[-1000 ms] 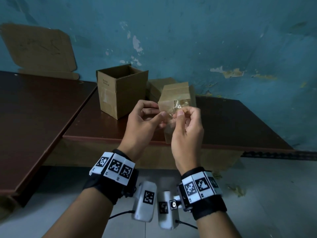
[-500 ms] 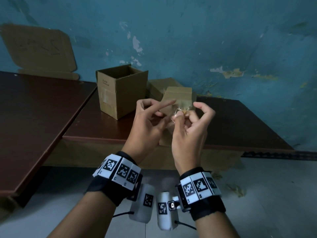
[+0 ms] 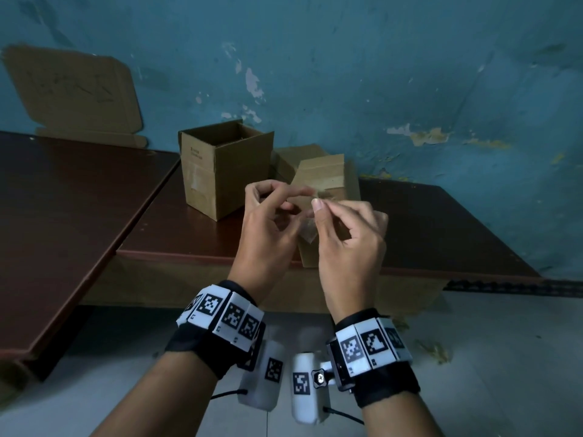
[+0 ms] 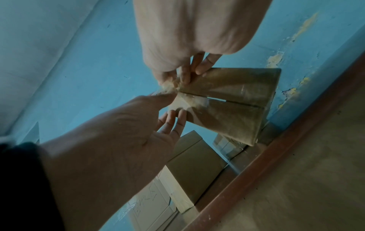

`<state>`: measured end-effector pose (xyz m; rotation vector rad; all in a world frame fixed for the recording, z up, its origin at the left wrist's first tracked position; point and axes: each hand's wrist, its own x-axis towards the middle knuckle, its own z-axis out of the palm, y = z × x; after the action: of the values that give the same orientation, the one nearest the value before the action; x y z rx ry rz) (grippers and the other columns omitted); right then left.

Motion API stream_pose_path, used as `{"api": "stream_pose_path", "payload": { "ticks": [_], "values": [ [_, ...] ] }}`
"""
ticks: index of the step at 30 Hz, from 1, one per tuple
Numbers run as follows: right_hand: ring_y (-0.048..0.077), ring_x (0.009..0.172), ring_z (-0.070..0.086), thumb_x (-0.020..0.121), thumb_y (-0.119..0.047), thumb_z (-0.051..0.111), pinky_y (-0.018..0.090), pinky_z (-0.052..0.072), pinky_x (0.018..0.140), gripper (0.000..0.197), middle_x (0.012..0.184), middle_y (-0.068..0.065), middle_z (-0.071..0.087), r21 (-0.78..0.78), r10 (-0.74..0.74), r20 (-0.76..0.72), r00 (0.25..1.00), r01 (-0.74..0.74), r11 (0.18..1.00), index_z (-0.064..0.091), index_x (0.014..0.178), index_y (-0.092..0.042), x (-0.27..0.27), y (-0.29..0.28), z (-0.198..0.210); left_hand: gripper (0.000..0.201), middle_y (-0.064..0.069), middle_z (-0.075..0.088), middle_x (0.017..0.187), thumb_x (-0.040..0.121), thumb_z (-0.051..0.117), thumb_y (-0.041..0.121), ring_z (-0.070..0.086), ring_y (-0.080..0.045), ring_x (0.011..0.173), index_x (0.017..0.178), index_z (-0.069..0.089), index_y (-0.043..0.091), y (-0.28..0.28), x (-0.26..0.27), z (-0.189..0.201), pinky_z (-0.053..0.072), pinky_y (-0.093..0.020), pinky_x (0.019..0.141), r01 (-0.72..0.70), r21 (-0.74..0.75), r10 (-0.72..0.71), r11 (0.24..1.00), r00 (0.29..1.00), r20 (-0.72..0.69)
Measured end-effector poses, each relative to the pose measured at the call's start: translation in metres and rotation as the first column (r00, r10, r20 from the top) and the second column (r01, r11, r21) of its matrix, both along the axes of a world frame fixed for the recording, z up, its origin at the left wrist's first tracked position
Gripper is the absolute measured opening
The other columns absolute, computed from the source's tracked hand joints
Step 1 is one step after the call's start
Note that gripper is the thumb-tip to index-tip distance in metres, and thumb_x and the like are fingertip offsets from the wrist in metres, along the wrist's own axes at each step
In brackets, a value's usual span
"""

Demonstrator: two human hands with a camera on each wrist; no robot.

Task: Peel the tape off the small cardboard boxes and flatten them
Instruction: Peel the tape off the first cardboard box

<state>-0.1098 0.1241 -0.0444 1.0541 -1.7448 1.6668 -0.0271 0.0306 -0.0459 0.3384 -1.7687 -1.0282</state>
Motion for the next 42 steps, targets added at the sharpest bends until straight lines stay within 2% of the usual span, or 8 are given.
{"api": "stream_pose_path", "payload": {
  "ticks": [3,12,19,23,29,34,39,42],
  "values": [
    [0.022,0.103,0.057,0.093,-0.021,0.083,0.027,0.052,0.093,0.006,0.116,0.002,0.049,0.034,0.008,-0.004,1.0,-0.007,0.999,0.085,0.096,-0.016,-0.002,-0.001,-0.001,0.035,-0.004,0.045,0.13,0.095,0.076,0.0,0.054,0.002,0.117,0.112,0.072,0.03,-0.001,-0.001,-0.002,0.051,-0.009,0.092,-0.011,-0.004,0.011,1.0,1.0,-0.004],
    [0.019,0.089,0.067,0.092,-0.011,0.083,0.032,0.056,0.079,0.012,0.097,0.0,0.068,-0.006,-0.036,-0.008,0.999,0.036,0.999,0.075,0.1,-0.01,0.004,0.001,0.0,0.016,-0.004,0.053,0.128,0.092,0.081,0.003,0.062,-0.005,0.113,0.1,0.07,0.012,-0.002,-0.005,-0.004,0.054,-0.016,0.095,-0.041,-0.076,0.04,0.996,0.999,-0.019],
    [0.006,0.087,0.073,0.093,-0.003,0.079,0.02,0.058,0.08,0.046,0.099,-0.003,0.076,-0.091,0.111,0.184,0.977,-0.095,0.991,0.054,0.132,-0.009,0.008,0.005,0.004,0.02,-0.006,0.067,0.117,0.094,0.073,0.005,0.071,-0.021,0.11,0.112,0.066,0.009,0.002,-0.003,-0.005,0.062,-0.044,0.094,0.113,-0.066,-0.114,0.991,0.993,-0.018],
    [0.006,0.092,0.073,0.096,-0.007,0.076,0.023,0.059,0.081,0.009,0.096,-0.005,0.076,-0.006,0.095,0.123,0.988,-0.095,0.995,0.076,0.105,-0.009,0.004,0.007,0.005,0.023,-0.001,0.069,0.112,0.095,0.077,0.005,0.071,-0.013,0.105,0.114,0.064,0.009,0.007,-0.002,-0.005,0.063,-0.036,0.089,0.061,-0.057,-0.06,0.997,0.998,0.008],
    [0.004,0.093,0.063,0.097,-0.006,0.073,0.009,0.048,0.08,0.008,0.105,0.002,0.062,0.008,0.093,0.105,0.99,-0.095,0.995,0.08,0.097,-0.004,0.005,0.002,0.004,0.039,-0.001,0.065,0.106,0.097,0.073,-0.002,0.071,-0.016,0.095,0.126,0.052,0.015,0.01,-0.002,0.0,0.062,-0.029,0.084,0.095,0.009,-0.094,0.995,0.994,-0.053],
    [0.01,0.108,0.067,0.099,-0.005,0.064,0.023,0.055,0.091,0.021,0.11,-0.004,0.07,0.044,0.186,0.183,0.965,-0.197,0.979,0.081,0.109,-0.01,0.006,0.007,0.006,0.03,-0.004,0.065,0.113,0.097,0.072,-0.003,0.07,-0.021,0.105,0.119,0.065,0.015,0.004,-0.004,-0.003,0.061,-0.044,0.088,0.065,-0.074,-0.066,0.995,0.998,-0.014],
    [0.017,0.103,0.076,0.099,0.0,0.06,0.037,0.061,0.093,0.039,0.103,0.001,0.08,-0.164,0.288,0.308,0.907,-0.247,0.955,0.064,0.136,-0.009,0.015,0.009,0.011,0.02,-0.004,0.066,0.11,0.098,0.075,0.005,0.068,-0.016,0.098,0.114,0.066,0.012,0.001,-0.003,0.0,0.059,-0.032,0.084,-0.017,-0.063,0.014,0.998,0.999,-0.05],
    [0.017,0.097,0.077,0.101,0.0,0.062,0.036,0.061,0.091,0.03,0.098,0.004,0.079,-0.213,0.256,0.362,0.896,-0.188,0.959,0.061,0.128,-0.011,0.014,0.007,0.015,0.018,-0.004,0.065,0.108,0.097,0.077,0.008,0.067,-0.015,0.095,0.11,0.064,0.012,-0.002,-0.003,0.0,0.057,-0.027,0.082,-0.043,-0.07,0.041,0.997,0.998,-0.038]
  ]
}}
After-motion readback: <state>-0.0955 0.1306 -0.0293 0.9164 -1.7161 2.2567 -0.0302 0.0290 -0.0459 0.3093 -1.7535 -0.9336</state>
